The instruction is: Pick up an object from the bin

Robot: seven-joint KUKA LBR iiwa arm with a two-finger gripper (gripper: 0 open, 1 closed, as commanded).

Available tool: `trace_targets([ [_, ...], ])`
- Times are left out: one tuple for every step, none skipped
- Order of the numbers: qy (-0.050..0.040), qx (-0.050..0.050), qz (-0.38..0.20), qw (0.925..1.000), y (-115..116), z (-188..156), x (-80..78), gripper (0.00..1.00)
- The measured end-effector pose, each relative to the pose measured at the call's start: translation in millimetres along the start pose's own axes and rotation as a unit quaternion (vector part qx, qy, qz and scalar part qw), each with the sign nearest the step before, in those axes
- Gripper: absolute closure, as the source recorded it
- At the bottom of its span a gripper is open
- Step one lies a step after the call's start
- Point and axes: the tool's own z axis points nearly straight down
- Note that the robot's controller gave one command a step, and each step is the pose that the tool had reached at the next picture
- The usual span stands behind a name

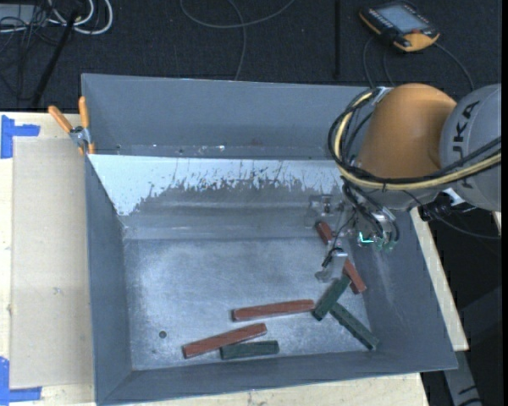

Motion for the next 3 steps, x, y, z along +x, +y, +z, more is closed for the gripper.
trace_targets([
  [-0.0035,0.000,0.000,1.0000,0,-4,-1.7,0.00],
  [-0.0046,0.000,-0.043,0.9991,-41,16,-5.7,0.00],
  [-0.0052,0.002,-0.133,0.9911,-25,77,41.2,0.00],
])
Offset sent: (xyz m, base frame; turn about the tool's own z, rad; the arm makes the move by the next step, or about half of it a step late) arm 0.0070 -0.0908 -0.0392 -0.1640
